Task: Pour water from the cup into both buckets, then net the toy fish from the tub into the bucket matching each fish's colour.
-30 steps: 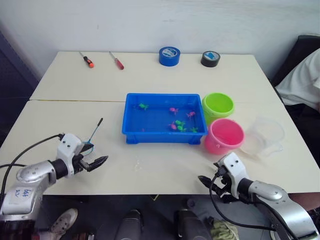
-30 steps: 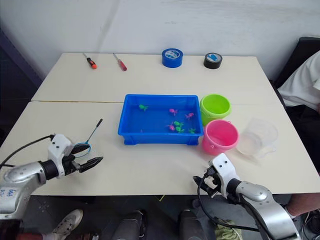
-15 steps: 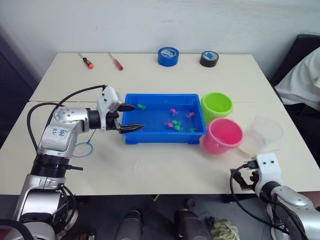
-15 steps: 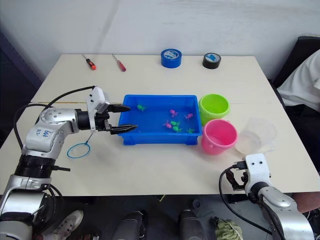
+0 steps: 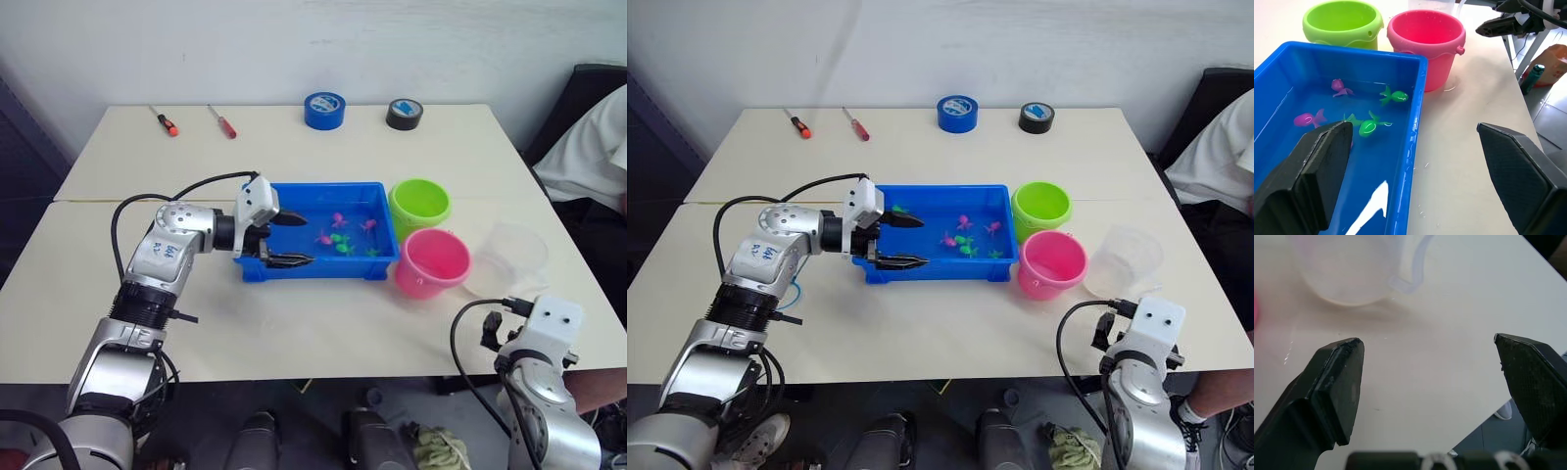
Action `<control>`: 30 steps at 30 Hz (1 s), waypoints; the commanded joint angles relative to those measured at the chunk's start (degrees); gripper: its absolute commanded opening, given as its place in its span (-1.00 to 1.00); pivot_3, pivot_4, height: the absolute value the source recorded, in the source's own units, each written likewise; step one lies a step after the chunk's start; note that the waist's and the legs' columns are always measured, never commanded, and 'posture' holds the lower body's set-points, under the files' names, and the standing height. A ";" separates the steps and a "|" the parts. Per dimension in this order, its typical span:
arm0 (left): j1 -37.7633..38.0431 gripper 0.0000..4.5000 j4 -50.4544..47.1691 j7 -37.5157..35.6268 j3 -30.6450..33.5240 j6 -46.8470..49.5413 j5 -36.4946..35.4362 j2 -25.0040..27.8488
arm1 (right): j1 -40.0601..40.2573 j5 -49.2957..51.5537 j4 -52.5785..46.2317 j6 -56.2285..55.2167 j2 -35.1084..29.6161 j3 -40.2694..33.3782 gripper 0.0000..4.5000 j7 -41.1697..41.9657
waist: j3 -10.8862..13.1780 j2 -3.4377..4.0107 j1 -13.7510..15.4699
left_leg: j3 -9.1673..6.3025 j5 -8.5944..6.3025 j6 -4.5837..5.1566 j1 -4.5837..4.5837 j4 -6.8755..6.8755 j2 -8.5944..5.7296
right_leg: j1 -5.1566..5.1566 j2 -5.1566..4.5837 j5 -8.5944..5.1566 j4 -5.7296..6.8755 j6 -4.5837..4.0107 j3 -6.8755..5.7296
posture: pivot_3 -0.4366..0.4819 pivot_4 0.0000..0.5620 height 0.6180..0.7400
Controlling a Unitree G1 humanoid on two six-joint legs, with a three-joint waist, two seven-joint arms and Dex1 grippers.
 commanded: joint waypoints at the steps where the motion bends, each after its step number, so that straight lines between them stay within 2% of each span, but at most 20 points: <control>1: -2.41 0.97 0.82 -1.06 0.36 -1.95 0.67 -0.32 | -2.87 -0.42 -1.92 -3.01 3.20 -3.12 1.00 -3.82 | 0.00 0.00 -0.06 | 0.01 0.00 0.00 0.00 0.00 0.01 | -0.02 0.00 0.00 0.03 0.00 0.01 | -0.05 -0.47 0.89; 10: -4.38 0.97 3.11 -2.53 0.29 -3.32 1.91 -0.70 | -7.51 -0.26 4.03 -12.00 6.89 -3.47 1.00 -8.64 | 0.01 0.01 -0.14 | 0.11 0.08 -0.04 -0.12 -0.04 0.00 | -0.30 0.01 -0.01 0.23 -0.01 0.11 | -0.05 -0.47 0.89; 21: -5.81 0.97 4.08 -3.43 0.86 -3.54 2.60 -0.16 | -10.58 3.59 12.02 -18.17 6.73 -4.70 1.00 -11.81 | 0.01 0.01 -0.18 | 0.11 0.14 -0.06 -0.11 -0.04 0.01 | -0.36 0.03 -0.03 0.39 -0.05 0.12 | -0.05 -0.47 0.89; 30: -6.79 0.97 4.52 -3.31 0.90 -2.83 1.95 -2.41 | -13.16 6.26 19.65 -24.33 6.00 -5.72 1.00 -14.37 | 0.01 0.01 -0.23 | 0.11 0.15 -0.05 -0.11 -0.04 0.00 | -0.36 0.02 -0.03 0.41 -0.05 0.12 | -0.05 -0.47 0.89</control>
